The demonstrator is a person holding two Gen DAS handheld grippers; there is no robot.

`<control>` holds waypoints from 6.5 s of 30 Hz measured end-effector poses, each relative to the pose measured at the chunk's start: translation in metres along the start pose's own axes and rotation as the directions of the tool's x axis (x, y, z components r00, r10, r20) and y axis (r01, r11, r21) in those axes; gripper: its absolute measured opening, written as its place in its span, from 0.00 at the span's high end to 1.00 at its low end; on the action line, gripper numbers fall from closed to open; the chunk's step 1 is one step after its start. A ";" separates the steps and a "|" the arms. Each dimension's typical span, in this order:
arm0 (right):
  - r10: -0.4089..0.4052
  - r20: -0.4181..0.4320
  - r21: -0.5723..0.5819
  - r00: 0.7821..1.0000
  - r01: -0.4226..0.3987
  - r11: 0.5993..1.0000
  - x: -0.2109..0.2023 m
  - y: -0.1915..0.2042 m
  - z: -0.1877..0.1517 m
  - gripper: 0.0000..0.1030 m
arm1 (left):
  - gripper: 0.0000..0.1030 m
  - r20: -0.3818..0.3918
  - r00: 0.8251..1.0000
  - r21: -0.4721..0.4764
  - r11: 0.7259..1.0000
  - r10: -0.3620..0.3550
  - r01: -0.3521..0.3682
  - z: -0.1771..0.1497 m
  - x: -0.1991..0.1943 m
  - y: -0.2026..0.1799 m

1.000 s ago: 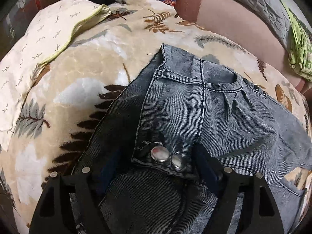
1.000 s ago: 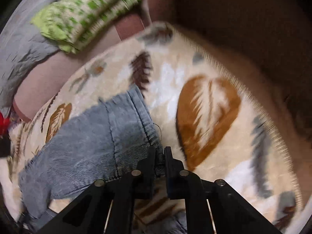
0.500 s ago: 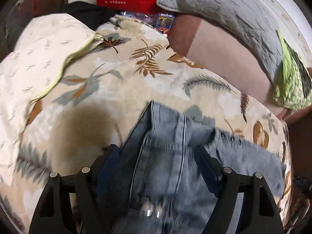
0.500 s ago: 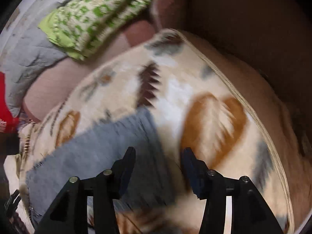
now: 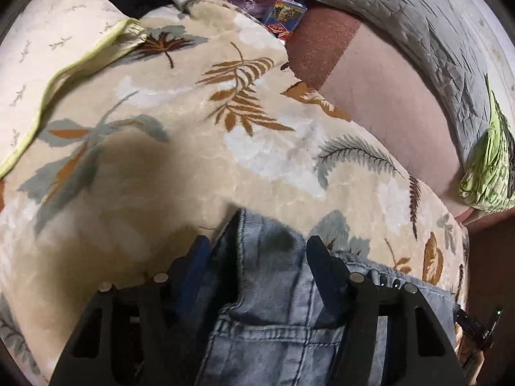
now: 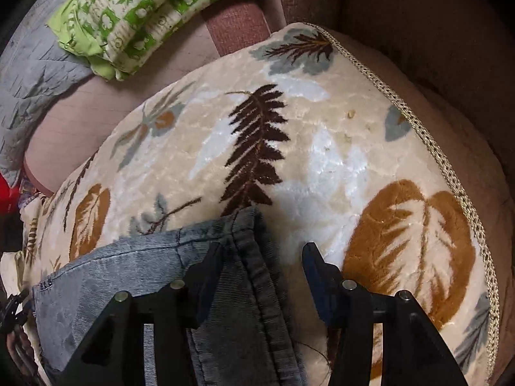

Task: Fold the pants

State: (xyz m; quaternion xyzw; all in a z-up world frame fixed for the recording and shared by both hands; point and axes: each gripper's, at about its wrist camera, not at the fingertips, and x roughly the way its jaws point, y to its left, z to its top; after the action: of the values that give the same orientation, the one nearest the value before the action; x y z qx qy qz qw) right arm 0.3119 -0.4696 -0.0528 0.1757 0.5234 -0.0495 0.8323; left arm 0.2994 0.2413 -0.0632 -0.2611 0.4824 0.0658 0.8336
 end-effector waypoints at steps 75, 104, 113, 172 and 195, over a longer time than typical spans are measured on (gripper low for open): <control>0.150 0.072 0.063 0.986 -0.155 0.986 -0.208 -0.091 -0.257 0.36 | 0.47 0.115 0.986 0.217 0.972 -0.120 0.093 -0.201 -0.260 0.047; 0.256 -0.057 -0.187 0.965 -0.262 0.947 -0.197 0.053 -0.261 0.34 | 0.43 -0.014 0.999 0.286 0.958 0.032 -0.027 -0.238 -0.163 0.014; 0.364 -0.159 -0.114 0.918 -0.383 0.917 -0.148 0.098 -0.314 0.34 | 0.35 0.060 0.991 -0.113 0.986 -0.120 0.126 -0.287 -0.211 0.051; 0.296 -0.175 -0.103 0.939 -0.316 0.943 -0.182 0.078 -0.275 0.30 | 0.55 0.153 0.985 0.194 0.980 -0.075 0.044 -0.253 -0.199 -0.036; 0.199 -0.109 0.417 0.974 -0.137 0.899 -0.184 -0.047 -0.285 0.37 | 0.81 0.014 0.999 0.229 0.973 -0.045 0.040 -0.250 -0.134 -0.003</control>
State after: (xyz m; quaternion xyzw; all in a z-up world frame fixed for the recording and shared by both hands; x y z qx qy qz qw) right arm -0.0259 -0.4336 -0.0122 0.3927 0.5449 -0.0721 0.7374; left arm 0.0378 0.1335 -0.0491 -0.1730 0.4733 -0.0055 0.8638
